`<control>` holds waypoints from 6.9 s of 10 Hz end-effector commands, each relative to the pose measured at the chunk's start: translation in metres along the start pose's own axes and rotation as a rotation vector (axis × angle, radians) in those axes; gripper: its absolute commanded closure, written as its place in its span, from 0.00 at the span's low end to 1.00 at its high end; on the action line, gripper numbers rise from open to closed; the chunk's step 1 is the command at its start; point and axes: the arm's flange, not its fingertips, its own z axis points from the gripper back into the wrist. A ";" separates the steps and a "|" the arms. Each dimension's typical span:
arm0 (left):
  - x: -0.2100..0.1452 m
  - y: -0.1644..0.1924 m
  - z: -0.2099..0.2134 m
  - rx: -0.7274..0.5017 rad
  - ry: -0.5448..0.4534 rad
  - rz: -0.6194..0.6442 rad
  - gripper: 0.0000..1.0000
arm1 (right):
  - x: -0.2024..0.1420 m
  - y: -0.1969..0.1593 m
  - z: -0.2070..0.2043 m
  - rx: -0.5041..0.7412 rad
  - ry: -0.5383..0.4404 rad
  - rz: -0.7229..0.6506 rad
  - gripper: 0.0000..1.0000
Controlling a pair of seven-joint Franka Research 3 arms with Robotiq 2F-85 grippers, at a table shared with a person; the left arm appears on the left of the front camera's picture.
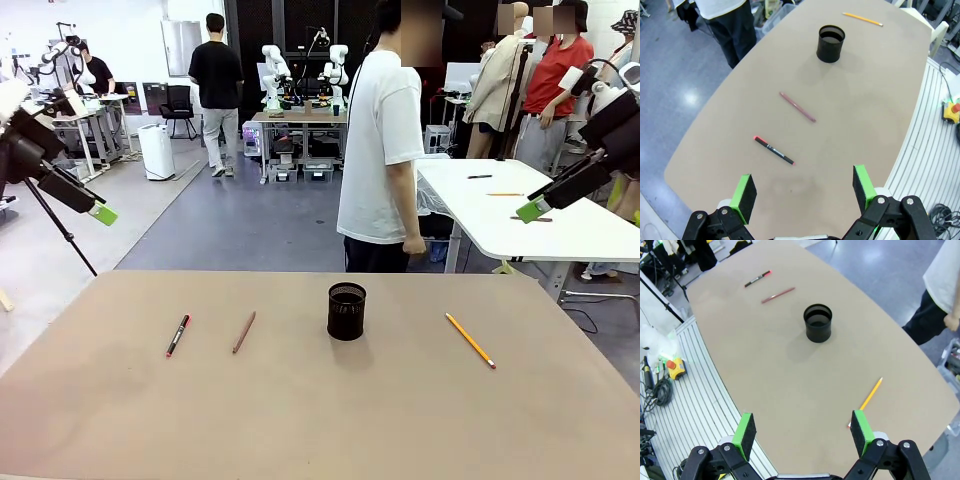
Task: Place the pens into the pen holder.
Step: Pick up a writing instrument from the table and place it into the Pen holder.
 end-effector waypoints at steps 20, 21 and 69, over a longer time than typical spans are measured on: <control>0.059 -0.015 -0.116 0.273 0.246 0.311 0.00 | 0.001 0.001 0.000 0.015 -0.013 -0.004 0.00; 0.059 -0.015 -0.116 0.273 0.246 0.311 0.00 | 0.001 0.001 0.000 0.015 -0.013 -0.004 0.00; -0.037 0.105 -0.350 0.394 0.626 0.868 1.00 | 0.001 0.001 0.000 0.015 -0.013 -0.004 0.00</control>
